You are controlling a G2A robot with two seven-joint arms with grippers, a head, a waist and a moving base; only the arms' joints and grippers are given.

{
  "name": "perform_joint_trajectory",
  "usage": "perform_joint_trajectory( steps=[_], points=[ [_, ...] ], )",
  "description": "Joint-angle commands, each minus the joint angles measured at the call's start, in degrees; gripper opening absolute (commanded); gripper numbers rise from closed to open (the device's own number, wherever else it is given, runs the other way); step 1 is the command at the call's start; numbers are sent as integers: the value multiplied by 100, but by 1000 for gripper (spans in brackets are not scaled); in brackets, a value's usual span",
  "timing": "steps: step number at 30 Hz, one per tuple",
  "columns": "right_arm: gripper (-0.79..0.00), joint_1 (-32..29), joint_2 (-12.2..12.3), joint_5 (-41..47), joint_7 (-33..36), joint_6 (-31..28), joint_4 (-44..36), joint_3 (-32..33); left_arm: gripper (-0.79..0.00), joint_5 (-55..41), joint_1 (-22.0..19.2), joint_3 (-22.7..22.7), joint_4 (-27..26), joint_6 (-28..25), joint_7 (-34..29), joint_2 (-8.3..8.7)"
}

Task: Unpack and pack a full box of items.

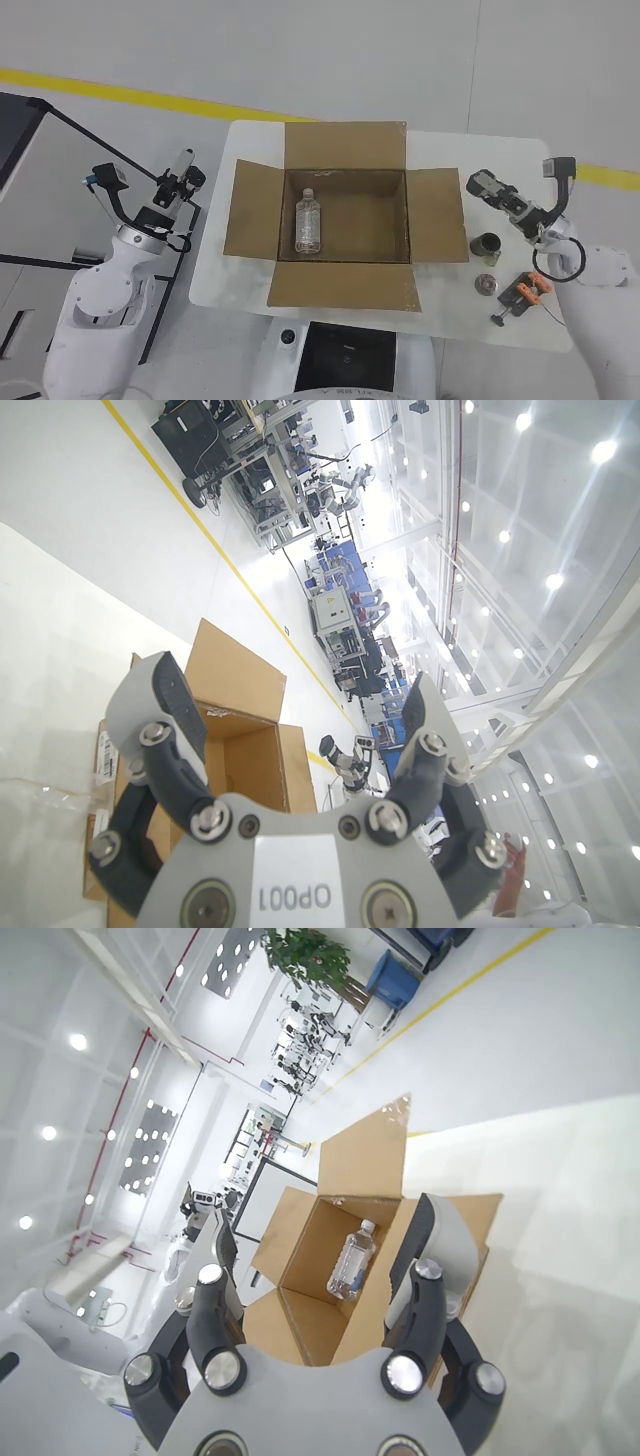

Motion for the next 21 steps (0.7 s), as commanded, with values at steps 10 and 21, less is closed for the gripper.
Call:
perform_joint_trajectory(
  steps=[10,21],
  points=[
    [-154,735,-45,752,1410,118,1564,-395,0,0,0,0,0,0,0,0],
    [-659,1102,-240,653,1635,127,1886,-1207,0,0,0,0,0,0,0,0]
  ],
)
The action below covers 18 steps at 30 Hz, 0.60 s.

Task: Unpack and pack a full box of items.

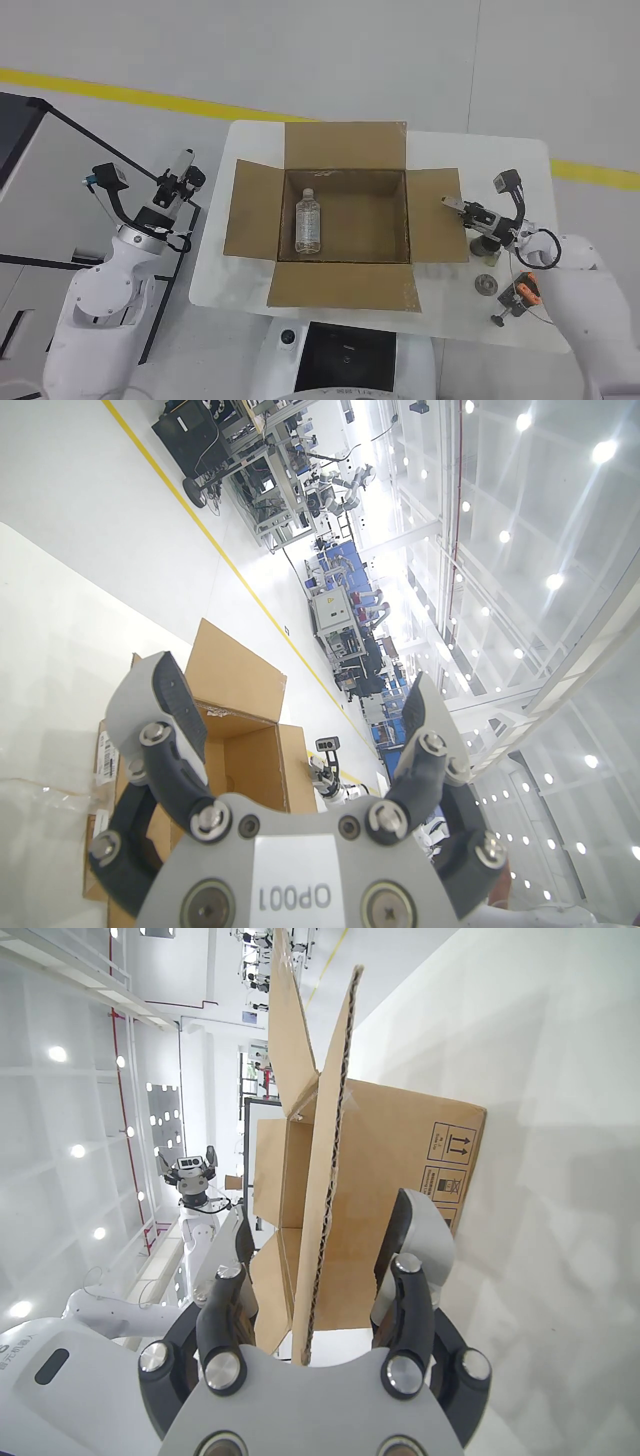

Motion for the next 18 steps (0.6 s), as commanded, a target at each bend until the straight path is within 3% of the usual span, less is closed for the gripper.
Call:
perform_joint_trajectory(
  steps=[1,7,18],
  points=[
    [-785,59,-18,117,31,-99,79,-27,0,0,0,0,0,0,0,0],
    [-785,118,-27,449,297,-296,284,-11,0,0,0,0,0,0,0,0],
    [-785,-181,69,631,-76,-628,452,361,0,0,0,0,0,0,0,0]
  ],
)
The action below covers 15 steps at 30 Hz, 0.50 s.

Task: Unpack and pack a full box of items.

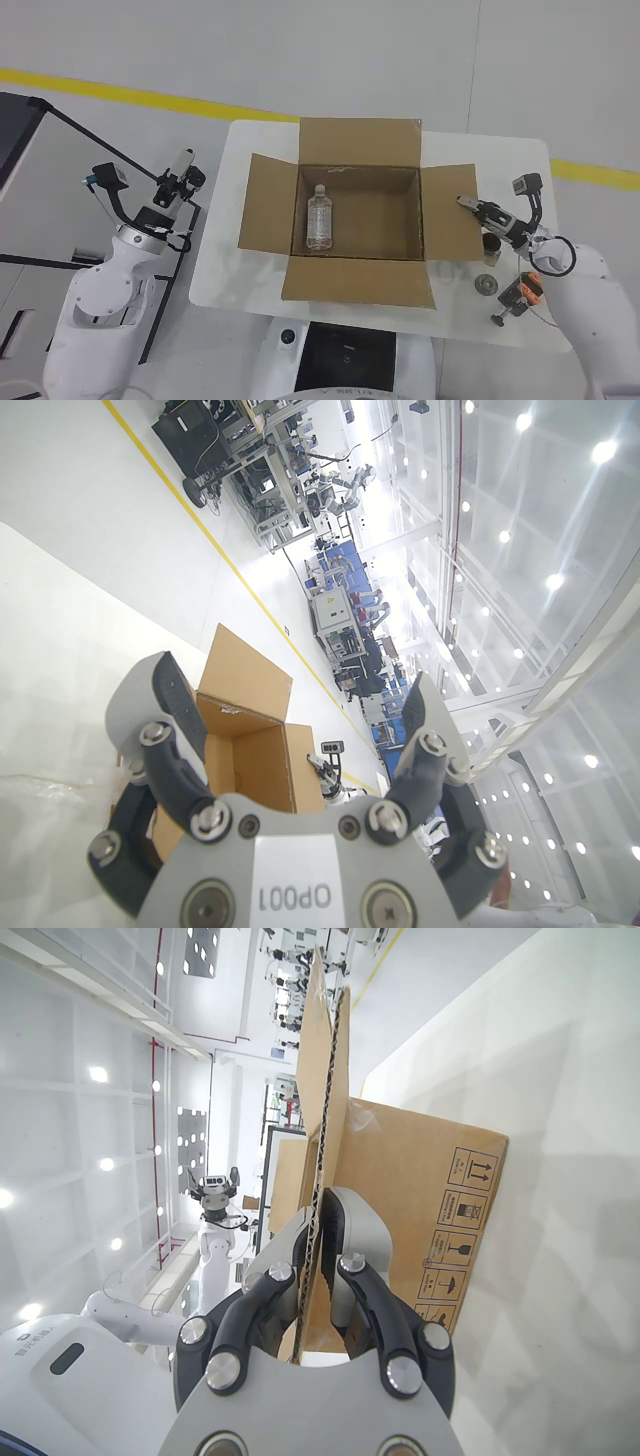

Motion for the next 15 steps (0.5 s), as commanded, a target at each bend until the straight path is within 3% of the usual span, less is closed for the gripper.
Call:
perform_joint_trajectory(
  steps=[1,10,11,12,13,15],
  points=[
    [-785,-108,25,32,-43,-46,-2,97,0,0,0,0,0,0,0,0],
    [-785,-705,148,192,35,15,-477,442,0,0,0,0,0,0,0,0],
    [-573,-769,166,233,27,7,-553,500,0,0,0,0,0,0,0,0],
    [-234,-821,186,221,30,10,-631,555,0,0,0,0,0,0,0,0],
    [0,-860,204,227,3,-17,-730,619,0,0,0,0,0,0,0,0],
    [0,-928,232,177,-39,-59,-904,714,0,0,0,0,0,0,0,0]
  ],
)
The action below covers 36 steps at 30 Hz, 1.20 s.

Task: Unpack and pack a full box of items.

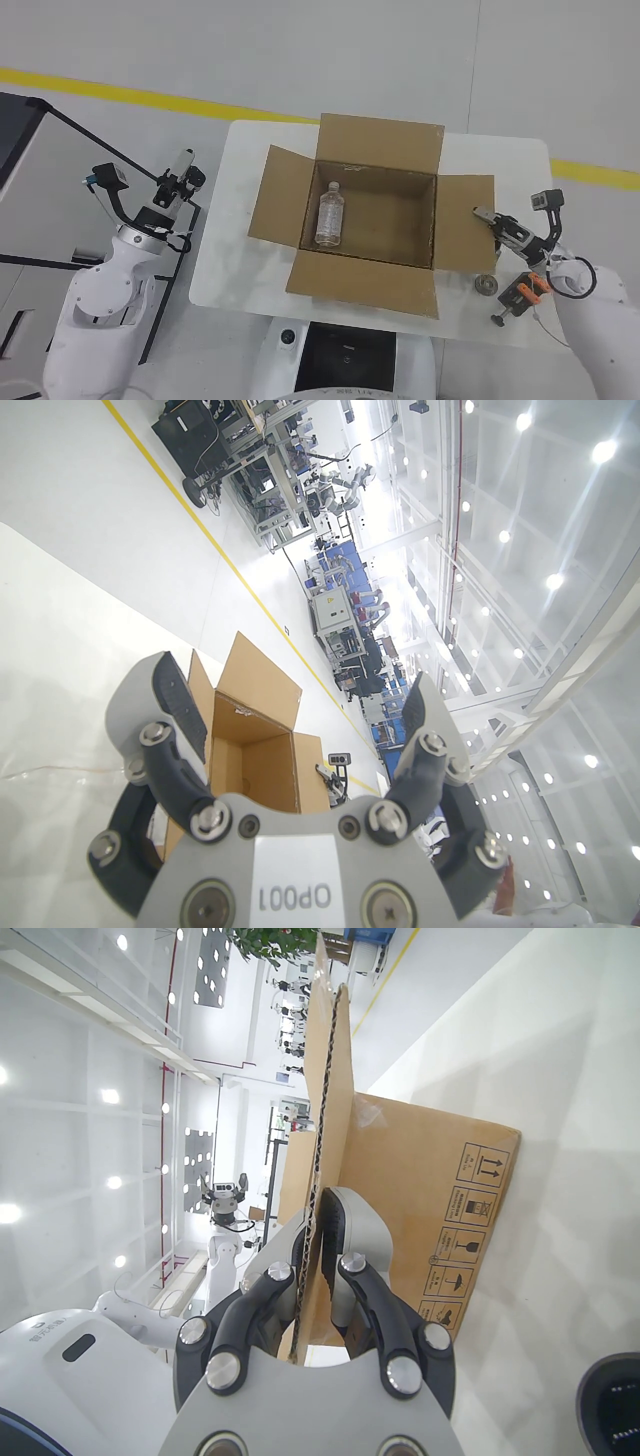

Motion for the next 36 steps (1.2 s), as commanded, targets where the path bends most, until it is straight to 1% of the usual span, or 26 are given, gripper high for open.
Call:
perform_joint_trajectory(
  steps=[1,6,10,13,15,17,19,36],
  points=[
    [0,-42,22,-86,-81,-49,-146,91,0,0,0,0,0,0,0,0],
    [0,-129,77,-550,-680,-25,-387,375,0,0,0,0,0,0,0,0],
    [0,-456,167,-680,-1209,-627,-442,1016,0,0,0,0,0,0,0,0],
    [0,-905,232,-907,-1743,-1310,-606,1651,0,0,0,0,0,0,0,0],
    [0,-1329,245,-1086,-2162,-1713,-880,2062,0,0,0,0,0,0,0,0],
    [0,-1774,228,-1338,-2651,-1713,-1372,2520,0,0,0,0,0,0,0,0],
    [0,-2255,156,-1713,-3143,-1713,-1973,2868,0,0,0,0,0,0,0,0],
    [0,-2255,156,-1713,-3143,-1713,-1973,2868,0,0,0,0,0,0,0,0]
  ],
)
